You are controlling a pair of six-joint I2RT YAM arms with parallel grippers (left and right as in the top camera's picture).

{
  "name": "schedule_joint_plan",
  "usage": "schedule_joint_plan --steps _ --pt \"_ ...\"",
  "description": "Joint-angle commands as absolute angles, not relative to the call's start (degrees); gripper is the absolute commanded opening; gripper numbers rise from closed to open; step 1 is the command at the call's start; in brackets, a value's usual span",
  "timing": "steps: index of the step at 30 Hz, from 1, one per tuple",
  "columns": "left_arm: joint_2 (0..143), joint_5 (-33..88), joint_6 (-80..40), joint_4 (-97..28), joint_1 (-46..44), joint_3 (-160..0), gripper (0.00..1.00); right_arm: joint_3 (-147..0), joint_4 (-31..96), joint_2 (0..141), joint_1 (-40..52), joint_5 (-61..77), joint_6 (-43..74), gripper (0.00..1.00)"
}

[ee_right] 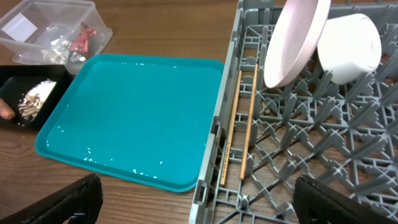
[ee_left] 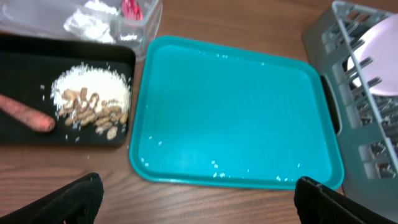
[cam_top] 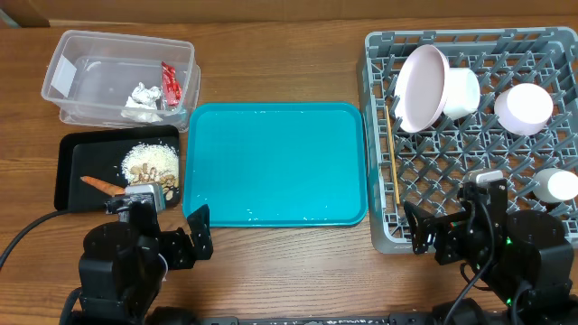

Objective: Sort waste into correct bins and load items into the dishwasher

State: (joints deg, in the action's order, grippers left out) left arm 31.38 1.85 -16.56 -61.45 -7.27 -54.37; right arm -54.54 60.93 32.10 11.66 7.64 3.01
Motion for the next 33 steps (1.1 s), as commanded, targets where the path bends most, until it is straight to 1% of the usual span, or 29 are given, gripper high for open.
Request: schedule_joint_plan --steps 1,11,15,19,25,29,33 --pt "31.1 1.1 -17.4 -62.8 -7.2 -53.7 1.00 -54.2 60.8 31.9 11.5 7.1 3.2 1.00" --pt "31.1 1.1 -17.4 -64.6 -7.2 -53.7 1.00 -54.0 63.1 31.3 11.5 6.8 2.9 1.00" --pt "31.1 1.1 -17.4 -64.6 -7.2 -53.7 1.00 -53.4 60.2 29.4 9.7 4.7 2.7 1.00" --pt "31.1 1.1 -17.4 -64.6 -7.2 -53.7 1.00 -48.1 54.1 23.4 6.9 4.8 1.4 1.00" --pt "31.1 1.1 -17.4 -64.6 -7.2 -53.7 1.00 -32.2 39.9 10.0 5.7 4.7 -0.1 1.00" --pt "31.1 1.1 -17.4 -64.6 -7.2 -53.7 1.00 -22.1 28.1 3.5 5.7 4.8 -0.1 1.00" --pt "31.1 1.1 -17.4 -64.6 -7.2 -53.7 1.00 -13.3 15.2 0.1 5.7 4.7 -0.7 1.00"
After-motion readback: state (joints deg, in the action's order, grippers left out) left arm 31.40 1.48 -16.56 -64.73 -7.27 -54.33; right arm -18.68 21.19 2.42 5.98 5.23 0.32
